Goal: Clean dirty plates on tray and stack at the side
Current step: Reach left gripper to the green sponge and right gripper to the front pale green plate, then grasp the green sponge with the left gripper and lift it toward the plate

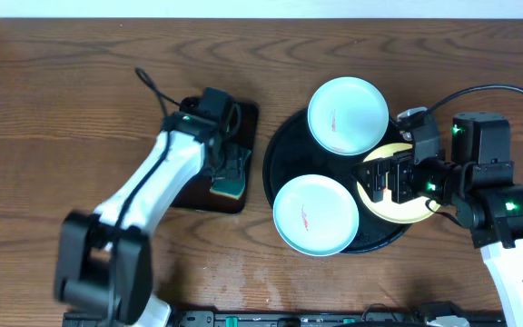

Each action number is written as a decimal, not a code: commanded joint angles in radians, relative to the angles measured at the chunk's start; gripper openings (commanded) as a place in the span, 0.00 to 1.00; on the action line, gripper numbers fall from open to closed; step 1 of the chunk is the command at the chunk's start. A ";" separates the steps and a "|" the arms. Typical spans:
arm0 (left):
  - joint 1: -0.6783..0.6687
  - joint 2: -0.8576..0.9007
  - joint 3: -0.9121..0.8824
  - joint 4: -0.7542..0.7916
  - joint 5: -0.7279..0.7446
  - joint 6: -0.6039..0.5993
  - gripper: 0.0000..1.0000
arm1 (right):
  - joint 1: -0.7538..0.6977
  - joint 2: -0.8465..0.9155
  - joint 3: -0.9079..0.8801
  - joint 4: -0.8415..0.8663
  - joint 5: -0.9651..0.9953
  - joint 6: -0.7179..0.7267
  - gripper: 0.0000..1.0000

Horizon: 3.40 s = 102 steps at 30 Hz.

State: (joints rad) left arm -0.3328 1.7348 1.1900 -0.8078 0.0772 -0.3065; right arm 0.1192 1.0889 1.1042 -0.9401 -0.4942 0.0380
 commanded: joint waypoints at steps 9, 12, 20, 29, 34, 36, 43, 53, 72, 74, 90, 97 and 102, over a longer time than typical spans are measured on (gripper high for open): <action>-0.001 0.190 -0.008 0.136 0.039 -0.001 0.14 | 0.000 -0.004 0.012 -0.055 -0.007 0.010 0.98; 0.003 0.174 -0.003 0.127 0.039 -0.002 0.08 | 0.000 0.004 0.003 -0.076 0.000 0.011 0.92; 0.018 0.027 0.039 0.049 0.038 -0.002 0.17 | 0.036 0.115 -0.133 -0.059 0.124 0.140 0.59; 0.018 -0.014 0.038 0.010 0.038 -0.002 0.52 | 0.124 0.332 -0.312 0.154 0.206 0.280 0.61; 0.018 -0.014 0.038 -0.011 0.038 -0.002 0.56 | 0.167 0.480 -0.322 0.260 0.229 0.310 0.45; 0.018 -0.014 0.038 -0.016 0.038 -0.002 0.56 | 0.182 0.533 -0.322 0.301 0.232 0.310 0.23; 0.018 -0.014 0.038 -0.024 0.038 -0.002 0.61 | 0.174 0.526 -0.302 0.393 0.313 0.377 0.01; 0.017 -0.014 0.026 -0.016 0.038 -0.002 0.64 | 0.171 0.517 -0.293 0.476 0.624 0.406 0.01; 0.017 -0.001 -0.272 0.361 0.039 -0.006 0.19 | 0.171 0.517 -0.293 0.476 0.521 0.372 0.01; 0.017 -0.001 -0.273 0.357 0.039 -0.009 0.08 | 0.171 0.517 -0.293 0.476 0.514 0.373 0.01; -0.014 -0.005 0.209 -0.146 0.061 -0.009 0.07 | 0.171 0.517 -0.293 0.476 0.512 0.372 0.01; -0.152 0.004 0.205 -0.025 0.203 -0.096 0.08 | 0.171 0.517 -0.293 0.476 0.512 0.372 0.01; -0.262 0.052 0.158 0.123 0.203 -0.198 0.07 | 0.171 0.517 -0.293 0.476 0.511 0.373 0.01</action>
State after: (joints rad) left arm -0.5415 1.7412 1.3773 -0.7288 0.2523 -0.4076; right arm 0.2874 1.6108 0.8009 -0.4641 -0.0227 0.4122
